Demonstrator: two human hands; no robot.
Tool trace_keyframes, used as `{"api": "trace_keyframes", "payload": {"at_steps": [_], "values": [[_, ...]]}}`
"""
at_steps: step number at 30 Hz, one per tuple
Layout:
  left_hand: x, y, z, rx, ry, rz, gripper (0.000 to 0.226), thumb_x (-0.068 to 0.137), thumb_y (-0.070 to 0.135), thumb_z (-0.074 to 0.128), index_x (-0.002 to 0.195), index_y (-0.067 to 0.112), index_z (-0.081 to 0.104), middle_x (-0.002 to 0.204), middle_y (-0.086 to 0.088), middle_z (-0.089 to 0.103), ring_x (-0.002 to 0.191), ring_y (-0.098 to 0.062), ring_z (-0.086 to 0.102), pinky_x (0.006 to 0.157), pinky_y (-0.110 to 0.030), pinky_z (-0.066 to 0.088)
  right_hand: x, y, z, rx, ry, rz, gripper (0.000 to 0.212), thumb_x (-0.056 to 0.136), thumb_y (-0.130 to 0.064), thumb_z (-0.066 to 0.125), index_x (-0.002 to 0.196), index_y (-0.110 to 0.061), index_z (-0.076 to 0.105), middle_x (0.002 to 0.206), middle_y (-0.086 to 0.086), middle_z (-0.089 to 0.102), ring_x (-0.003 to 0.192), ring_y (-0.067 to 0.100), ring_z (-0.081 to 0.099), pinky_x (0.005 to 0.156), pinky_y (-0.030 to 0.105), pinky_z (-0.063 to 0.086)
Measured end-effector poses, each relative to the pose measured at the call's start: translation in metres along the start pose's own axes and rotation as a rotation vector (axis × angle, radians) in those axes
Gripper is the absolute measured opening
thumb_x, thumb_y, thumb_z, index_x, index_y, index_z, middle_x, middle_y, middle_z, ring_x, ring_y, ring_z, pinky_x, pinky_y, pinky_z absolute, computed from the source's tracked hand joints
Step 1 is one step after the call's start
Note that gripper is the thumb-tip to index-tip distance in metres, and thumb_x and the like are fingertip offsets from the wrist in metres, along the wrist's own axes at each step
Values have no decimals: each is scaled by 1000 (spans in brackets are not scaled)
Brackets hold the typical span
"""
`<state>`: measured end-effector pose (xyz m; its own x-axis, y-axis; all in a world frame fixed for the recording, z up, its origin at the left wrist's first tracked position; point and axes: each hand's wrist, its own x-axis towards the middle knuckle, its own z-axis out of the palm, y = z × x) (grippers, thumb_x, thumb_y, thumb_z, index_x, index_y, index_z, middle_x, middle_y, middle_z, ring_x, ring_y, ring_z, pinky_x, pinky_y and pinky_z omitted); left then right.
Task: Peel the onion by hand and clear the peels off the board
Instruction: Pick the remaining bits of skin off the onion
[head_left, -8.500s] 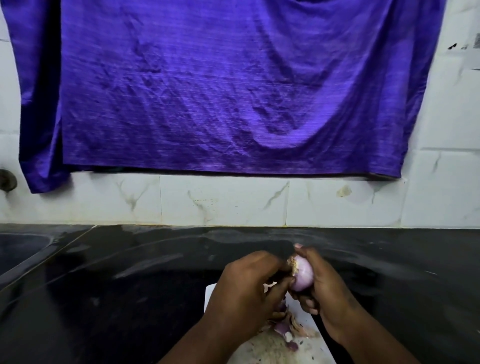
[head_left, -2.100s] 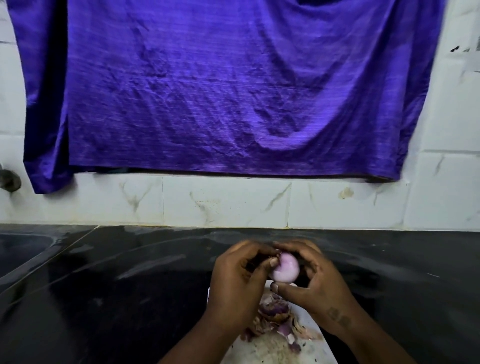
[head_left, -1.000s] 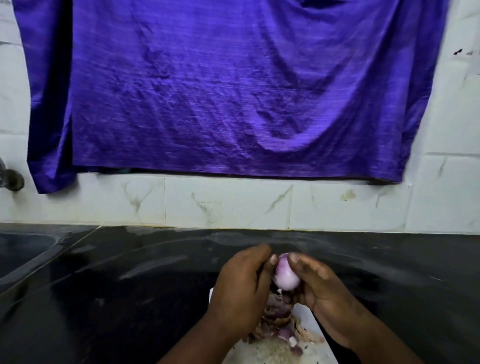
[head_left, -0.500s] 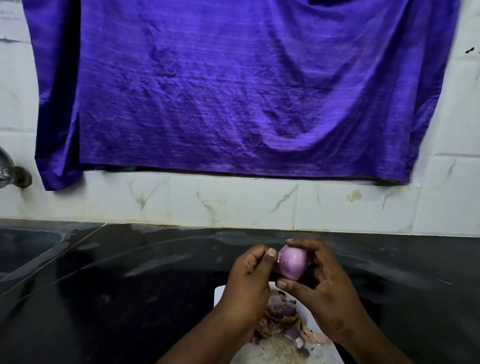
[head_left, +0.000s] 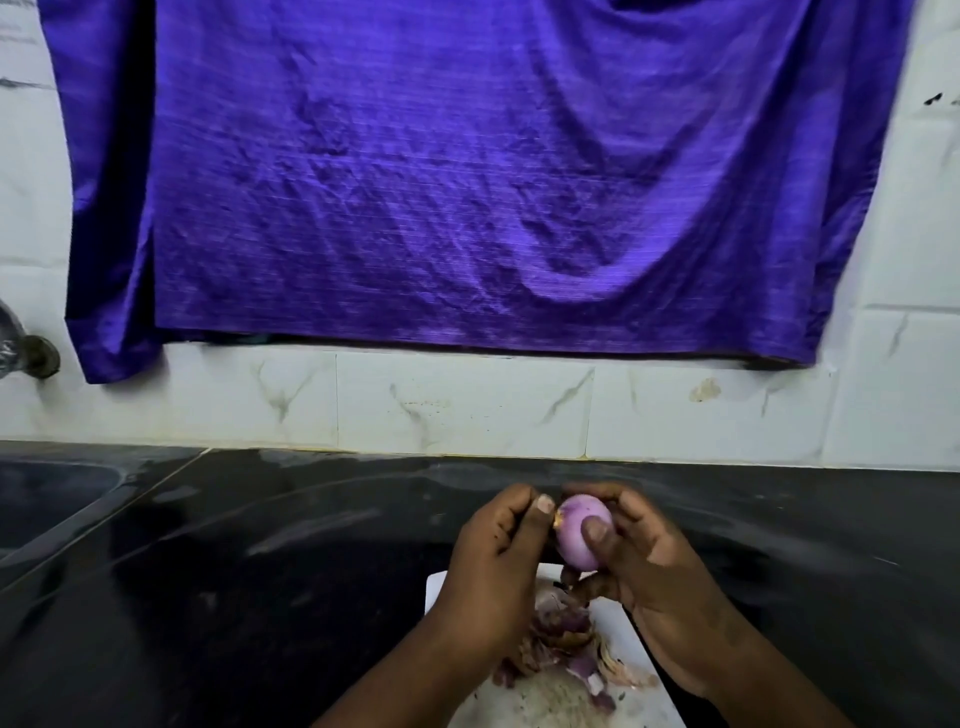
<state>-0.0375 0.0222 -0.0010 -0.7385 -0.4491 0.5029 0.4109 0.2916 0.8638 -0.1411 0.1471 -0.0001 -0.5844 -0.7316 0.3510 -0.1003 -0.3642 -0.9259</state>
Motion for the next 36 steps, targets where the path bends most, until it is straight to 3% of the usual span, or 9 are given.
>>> {"api": "trace_keyframes", "payload": {"at_steps": [6, 9, 14, 17, 19, 22, 27, 32, 36], "values": [[0, 5, 4, -236, 79, -218, 26, 108, 11, 48, 91, -7, 58, 83, -18, 58, 80, -26, 53, 70, -35, 39, -3, 8, -2, -621, 4, -445, 57, 75, -14, 92, 121, -39, 69, 137, -12, 56, 127, 18, 61, 88, 29, 60], [0, 6, 3, -351, 54, -329, 18, 106, 10, 46, 99, 6, 62, 70, -10, 56, 58, -16, 51, 52, -22, 36, -1, 10, -5, -845, -9, -599, 61, 82, -1, 85, 123, -42, 66, 144, -11, 51, 134, 20, 54, 91, 21, 56], [-2, 13, 2, -304, 53, -215, 25, 108, 13, 48, 87, 8, 61, 71, -6, 60, 63, -14, 56, 61, -26, 45, -3, 2, -1, -147, -27, -151, 84, 68, -49, 94, 141, -42, 53, 136, 3, 66, 116, 27, 71, 84, 38, 62], [-1, 7, -2, -97, -10, -45, 37, 110, 12, 49, 73, 13, 50, 63, 9, 51, 58, -4, 47, 58, -18, 42, 1, -1, -5, 9, -40, 140, 83, 66, -86, 70, 123, -25, 71, 106, 28, 73, 75, 36, 74, 61, 42, 61], [-2, 5, -1, 60, -61, 39, 37, 109, 19, 52, 74, 7, 48, 68, 5, 48, 65, -8, 46, 63, -27, 40, -1, 1, -7, 30, -101, 245, 89, 67, -89, 65, 109, -11, 76, 84, 30, 72, 60, 34, 69, 52, 37, 58], [-1, 4, -1, 134, -65, 69, 38, 104, 26, 52, 77, -1, 48, 71, -4, 46, 70, -16, 43, 66, -34, 37, 1, 2, -6, 31, -50, 188, 75, 65, -75, 82, 106, -12, 77, 84, 18, 73, 61, 23, 69, 48, 31, 53], [0, 5, 0, -78, 48, -119, 34, 107, 6, 49, 76, -7, 47, 67, -12, 46, 58, -14, 44, 56, -27, 39, 1, 8, -1, -183, 0, -119, 63, 60, -43, 98, 117, -33, 74, 116, 4, 75, 97, 19, 76, 73, 31, 63], [-1, 9, 3, -305, 94, -305, 23, 105, 7, 46, 86, 5, 58, 62, -7, 49, 50, -11, 39, 46, -22, 31, -2, 13, -2, -729, 81, -441, 67, 72, -37, 89, 134, -41, 64, 141, -12, 53, 125, 17, 62, 88, 40, 61], [-2, 13, 0, -285, 32, -242, 28, 108, 8, 46, 82, 2, 55, 65, -8, 58, 53, -12, 55, 50, -21, 46, -3, 7, 3, -220, 4, -135, 88, 65, -62, 89, 143, -43, 53, 128, 1, 69, 106, 24, 74, 74, 34, 62]]}}
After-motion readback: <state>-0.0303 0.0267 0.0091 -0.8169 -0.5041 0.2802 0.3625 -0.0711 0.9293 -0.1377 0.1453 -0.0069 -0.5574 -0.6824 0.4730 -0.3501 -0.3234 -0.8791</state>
